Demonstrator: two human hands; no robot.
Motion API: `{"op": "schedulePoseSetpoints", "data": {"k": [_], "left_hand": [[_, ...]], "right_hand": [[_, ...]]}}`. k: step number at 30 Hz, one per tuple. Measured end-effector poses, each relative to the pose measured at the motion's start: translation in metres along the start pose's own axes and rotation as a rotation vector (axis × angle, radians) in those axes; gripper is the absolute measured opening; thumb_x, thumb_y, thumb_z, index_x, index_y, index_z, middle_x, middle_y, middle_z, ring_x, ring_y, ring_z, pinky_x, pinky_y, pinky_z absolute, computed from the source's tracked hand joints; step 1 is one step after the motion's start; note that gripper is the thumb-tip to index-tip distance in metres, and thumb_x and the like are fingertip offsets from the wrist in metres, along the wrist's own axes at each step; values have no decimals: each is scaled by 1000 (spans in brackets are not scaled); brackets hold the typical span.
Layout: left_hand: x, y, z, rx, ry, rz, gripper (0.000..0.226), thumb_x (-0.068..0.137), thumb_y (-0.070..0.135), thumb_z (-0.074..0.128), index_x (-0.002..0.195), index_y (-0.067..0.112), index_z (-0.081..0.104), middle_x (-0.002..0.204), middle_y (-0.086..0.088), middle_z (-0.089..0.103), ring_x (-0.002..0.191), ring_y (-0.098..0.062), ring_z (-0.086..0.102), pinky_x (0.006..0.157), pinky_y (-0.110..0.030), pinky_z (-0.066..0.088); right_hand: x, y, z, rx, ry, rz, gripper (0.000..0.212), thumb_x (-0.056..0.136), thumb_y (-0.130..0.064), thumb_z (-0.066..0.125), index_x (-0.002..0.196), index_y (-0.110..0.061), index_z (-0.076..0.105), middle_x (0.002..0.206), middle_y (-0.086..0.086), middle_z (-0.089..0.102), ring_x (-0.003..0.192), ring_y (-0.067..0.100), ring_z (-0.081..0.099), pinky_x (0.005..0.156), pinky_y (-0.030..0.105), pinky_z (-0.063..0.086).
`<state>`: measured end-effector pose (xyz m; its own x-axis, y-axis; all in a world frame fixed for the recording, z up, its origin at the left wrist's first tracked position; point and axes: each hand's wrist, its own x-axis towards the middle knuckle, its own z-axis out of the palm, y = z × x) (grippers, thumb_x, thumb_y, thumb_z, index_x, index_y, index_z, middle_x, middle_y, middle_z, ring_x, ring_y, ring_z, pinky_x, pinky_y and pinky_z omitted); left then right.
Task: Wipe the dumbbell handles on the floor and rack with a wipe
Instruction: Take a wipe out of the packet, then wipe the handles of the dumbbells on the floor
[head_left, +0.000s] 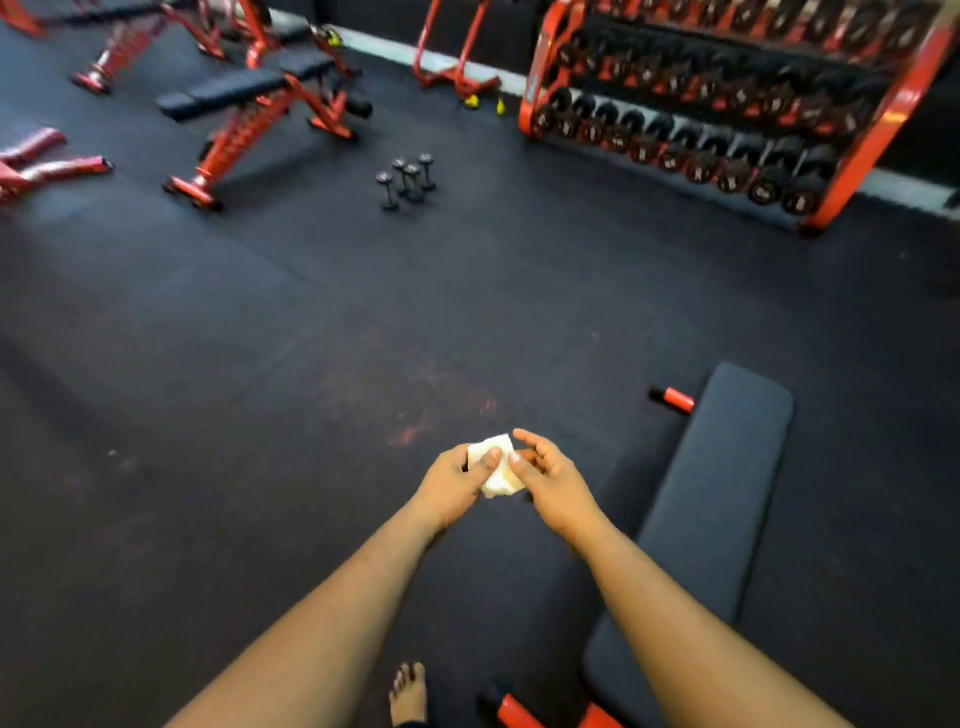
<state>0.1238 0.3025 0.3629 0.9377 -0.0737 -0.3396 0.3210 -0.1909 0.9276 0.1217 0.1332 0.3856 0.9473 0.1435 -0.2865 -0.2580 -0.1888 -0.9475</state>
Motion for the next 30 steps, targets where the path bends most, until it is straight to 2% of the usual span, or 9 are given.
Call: {"op": "schedulePoseSetpoints", "data": {"k": [3,6,10,16,19,22,25,28,30], "left_hand": [[20,24,-61,17,-13,2,41,102,54,49,116,18,64,96,-4,73,77,-11,61,69,-28,48],[37,42,-123,-51,-7,-30,31,105,47,49,114,18,55,103,-2,68,81,-8,64,69,-26,51],[59,57,-175,-255,35,-21,26,99,30,66,114,11,58,114,-13,72,101,-23,72,94,-46,57],[126,81,-233,-527,230,23,18,94,13,71,102,12,55,96,-12,70,90,-28,71,84,-46,61],[170,94,-251,-545,284,42,25,93,10,72,111,12,55,100,-10,70,92,-26,72,82,-46,61],[225,113,-268,-375,240,99,34,93,13,74,124,16,59,107,-16,73,97,-27,73,83,-48,62],[284,131,-286,-180,225,159,31,92,18,76,121,22,66,111,-14,72,103,-29,71,89,-49,60],[339,152,-300,-67,223,152,50,82,45,79,126,26,65,119,-4,68,108,-24,68,96,-42,57],[373,165,-308,-162,163,9,71,76,69,73,130,24,62,123,-5,68,108,-17,67,92,-41,55]], "right_hand": [[36,-40,44,-58,-39,-47,20,101,-14,59,119,-13,68,103,4,75,80,-1,68,67,14,49],[72,-73,87,-36,25,-67,12,99,-16,62,107,-12,70,96,6,76,79,8,68,65,21,52],[110,-103,116,28,92,-33,9,99,-19,62,100,-12,68,94,7,74,77,13,68,69,36,59],[197,-134,140,76,87,-12,11,96,-16,57,89,-10,62,98,12,71,87,29,73,76,46,63],[245,-142,141,105,9,9,10,95,-15,55,86,-13,59,104,17,70,91,32,73,77,46,63],[306,-157,139,207,-108,11,13,99,-24,58,106,-14,64,108,14,71,94,28,72,79,45,62],[370,-180,133,130,-210,19,25,98,-36,64,117,-19,67,109,9,73,95,25,73,81,46,62],[431,-202,130,-41,-286,-52,17,97,-27,66,105,-12,71,101,13,75,90,28,73,81,49,60],[470,-219,130,-40,-267,-74,14,98,-24,65,102,-12,71,98,12,75,84,23,71,82,50,58]]}}
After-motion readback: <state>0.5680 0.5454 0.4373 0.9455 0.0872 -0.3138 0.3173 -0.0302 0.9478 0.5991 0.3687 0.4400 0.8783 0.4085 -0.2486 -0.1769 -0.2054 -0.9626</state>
